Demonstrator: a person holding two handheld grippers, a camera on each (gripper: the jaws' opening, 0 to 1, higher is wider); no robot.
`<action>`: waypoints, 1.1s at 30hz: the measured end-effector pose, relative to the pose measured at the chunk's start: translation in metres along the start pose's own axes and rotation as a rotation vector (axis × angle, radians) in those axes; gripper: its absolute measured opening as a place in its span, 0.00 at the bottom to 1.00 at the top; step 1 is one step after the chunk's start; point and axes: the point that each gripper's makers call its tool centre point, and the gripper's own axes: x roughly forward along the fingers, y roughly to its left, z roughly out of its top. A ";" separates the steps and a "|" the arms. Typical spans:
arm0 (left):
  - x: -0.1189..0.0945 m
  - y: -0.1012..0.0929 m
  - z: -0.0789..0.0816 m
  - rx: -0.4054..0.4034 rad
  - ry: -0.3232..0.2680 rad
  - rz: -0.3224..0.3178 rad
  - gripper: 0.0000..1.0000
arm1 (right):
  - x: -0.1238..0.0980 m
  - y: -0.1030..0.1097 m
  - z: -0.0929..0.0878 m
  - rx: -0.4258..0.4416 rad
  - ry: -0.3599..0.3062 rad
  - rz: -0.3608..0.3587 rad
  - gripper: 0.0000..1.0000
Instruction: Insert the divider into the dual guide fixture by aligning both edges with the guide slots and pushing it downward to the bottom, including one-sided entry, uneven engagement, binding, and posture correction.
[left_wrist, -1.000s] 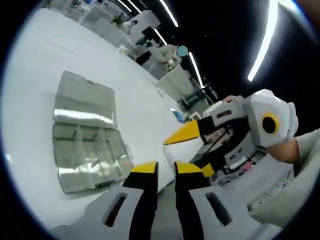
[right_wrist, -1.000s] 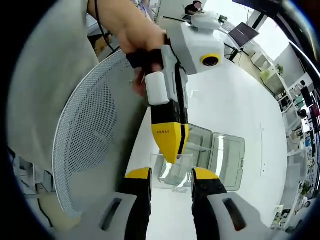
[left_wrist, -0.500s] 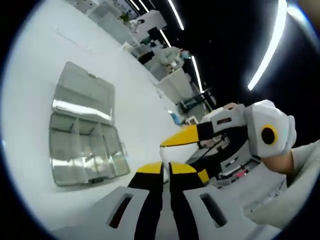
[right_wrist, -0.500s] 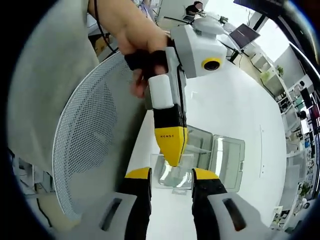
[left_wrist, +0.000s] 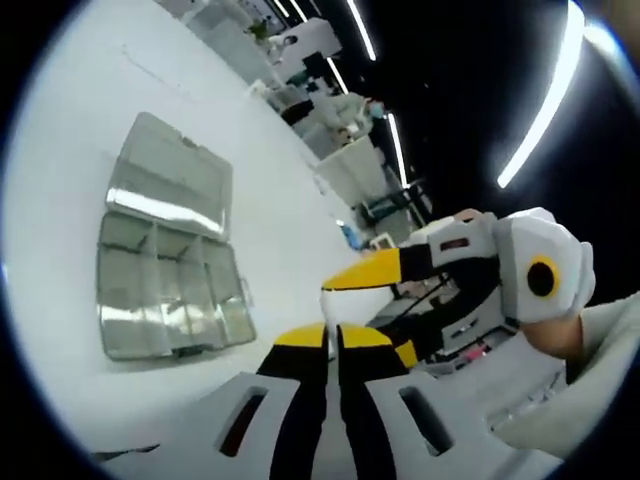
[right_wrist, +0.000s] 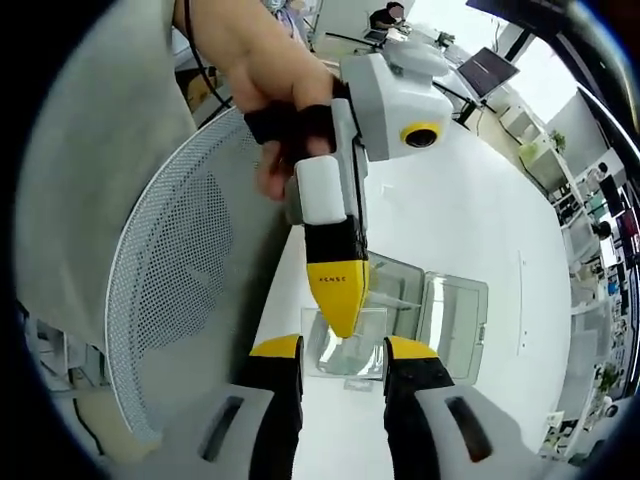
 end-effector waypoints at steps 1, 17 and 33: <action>0.000 0.000 0.000 -0.002 0.001 0.000 0.00 | 0.000 0.000 0.000 0.000 0.000 -0.001 0.26; -0.003 0.001 0.006 -0.040 -0.020 -0.019 0.00 | -0.007 -0.009 0.004 -0.012 -0.013 -0.031 0.27; -0.006 -0.006 0.010 0.254 -0.004 -0.058 0.00 | -0.018 -0.021 -0.002 0.083 -0.061 0.007 0.19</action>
